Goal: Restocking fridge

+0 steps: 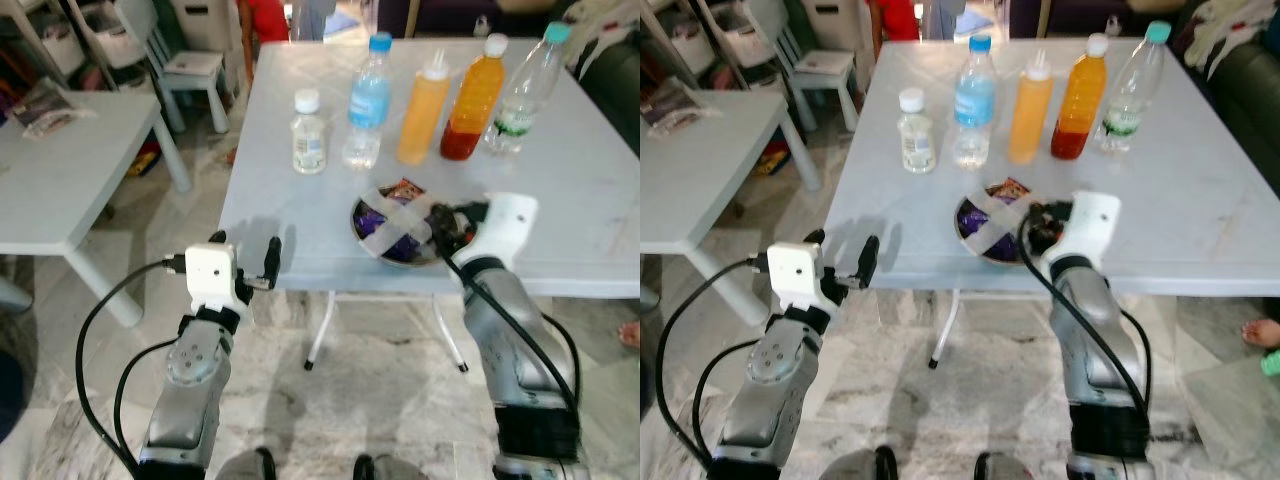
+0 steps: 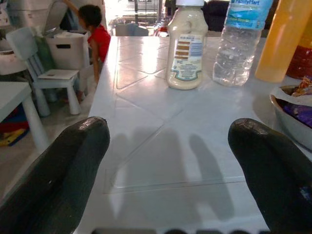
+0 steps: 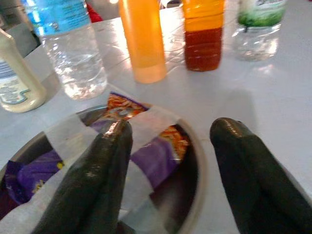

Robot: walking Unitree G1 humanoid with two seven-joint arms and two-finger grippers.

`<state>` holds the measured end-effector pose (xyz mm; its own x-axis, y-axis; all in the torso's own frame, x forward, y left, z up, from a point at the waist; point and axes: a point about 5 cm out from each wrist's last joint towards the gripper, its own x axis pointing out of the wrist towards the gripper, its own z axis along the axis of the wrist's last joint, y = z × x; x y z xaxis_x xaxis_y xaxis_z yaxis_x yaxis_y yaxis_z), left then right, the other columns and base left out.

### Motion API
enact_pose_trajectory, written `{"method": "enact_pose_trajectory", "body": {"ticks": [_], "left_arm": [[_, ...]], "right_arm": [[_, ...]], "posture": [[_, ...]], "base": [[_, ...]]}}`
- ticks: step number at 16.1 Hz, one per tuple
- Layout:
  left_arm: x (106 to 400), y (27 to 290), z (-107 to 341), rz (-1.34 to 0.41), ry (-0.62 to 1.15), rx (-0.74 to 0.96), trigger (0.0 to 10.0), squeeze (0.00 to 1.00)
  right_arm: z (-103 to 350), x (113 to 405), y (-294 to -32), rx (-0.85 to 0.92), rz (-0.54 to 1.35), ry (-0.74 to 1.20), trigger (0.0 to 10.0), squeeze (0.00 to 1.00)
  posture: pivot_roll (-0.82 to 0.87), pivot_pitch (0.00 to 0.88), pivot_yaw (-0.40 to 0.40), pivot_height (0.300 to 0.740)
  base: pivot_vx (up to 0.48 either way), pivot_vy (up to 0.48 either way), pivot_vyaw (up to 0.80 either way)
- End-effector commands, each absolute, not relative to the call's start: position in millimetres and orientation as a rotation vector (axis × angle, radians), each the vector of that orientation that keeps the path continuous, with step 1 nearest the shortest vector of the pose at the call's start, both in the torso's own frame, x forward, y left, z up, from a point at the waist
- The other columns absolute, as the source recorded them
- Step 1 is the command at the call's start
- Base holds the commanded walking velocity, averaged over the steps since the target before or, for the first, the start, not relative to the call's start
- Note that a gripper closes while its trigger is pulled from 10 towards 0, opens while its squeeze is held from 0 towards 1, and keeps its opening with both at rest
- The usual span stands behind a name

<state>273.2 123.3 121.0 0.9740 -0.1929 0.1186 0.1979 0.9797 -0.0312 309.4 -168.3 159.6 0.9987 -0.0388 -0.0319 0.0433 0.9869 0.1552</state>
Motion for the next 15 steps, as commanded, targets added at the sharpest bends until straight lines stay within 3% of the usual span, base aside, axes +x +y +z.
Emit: {"method": "enact_pose_trajectory", "body": {"ticks": [1, 3, 4, 5, 6, 12, 13, 14, 15], "left_arm": [[273, 123, 121, -0.204, -0.113, -0.043, 10.0, 0.0], [274, 122, 121, -0.21, -0.113, -0.045, 10.0, 0.0], [274, 122, 121, -0.21, -0.113, -0.045, 10.0, 0.0], [275, 122, 121, -0.209, -0.114, -0.045, 10.0, 0.0], [275, 123, 121, -0.207, -0.115, -0.045, 10.0, 0.0], [272, 123, 122, -0.202, -0.118, -0.042, 10.0, 0.0], [272, 123, 122, -0.202, -0.118, -0.041, 10.0, 0.0], [272, 123, 122, -0.203, -0.118, -0.041, 10.0, 0.0], [271, 123, 123, -0.204, -0.12, -0.04, 10.0, 0.0]], "right_arm": [[167, 301, -171, 0.171, -0.054, 0.004, 10.0, 1.0], [163, 291, -172, 0.152, -0.04, 0.011, 10.0, 1.0], [155, 286, -174, 0.166, -0.055, 0.048, 10.0, 0.53], [150, 284, -177, 0.19, -0.073, 0.079, 10.0, 0.23], [146, 288, -177, 0.206, -0.079, 0.098, 10.0, 0.0], [139, 306, -178, 0.235, -0.059, 0.145, 10.0, 0.0], [134, 306, -174, 0.275, -0.054, 0.175, 6.5, 0.0], [130, 306, -172, 0.301, -0.055, 0.192, 0.0, 0.0], [127, 306, -170, 0.308, -0.051, 0.21, 0.0, 0.0]], "posture": [[-0.09, 0.129, 0.04, 0.74], [-0.1, 0.127, 0.04, 0.74], [-0.1, 0.127, 0.04, 0.74], [-0.1, 0.128, 0.04, 0.74], [-0.09, 0.128, 0.041, 0.74], [-0.08, 0.13, 0.041, 0.74], [-0.08, 0.132, 0.041, 0.74], [-0.08, 0.135, 0.04, 0.74], [-0.07, 0.136, 0.04, 0.74]], "base": [[0.0, 0.0, 0.0], [0.0, 0.0, 0.0], [0.0, 0.0, 0.0], [0.0, 0.0, 0.0], [0.0, 0.0, 0.0], [0.0, 0.0, 0.0], [0.0, 0.0, 0.0], [0.0, 0.0, 0.0], [0.0, 0.0, 0.0]]}}
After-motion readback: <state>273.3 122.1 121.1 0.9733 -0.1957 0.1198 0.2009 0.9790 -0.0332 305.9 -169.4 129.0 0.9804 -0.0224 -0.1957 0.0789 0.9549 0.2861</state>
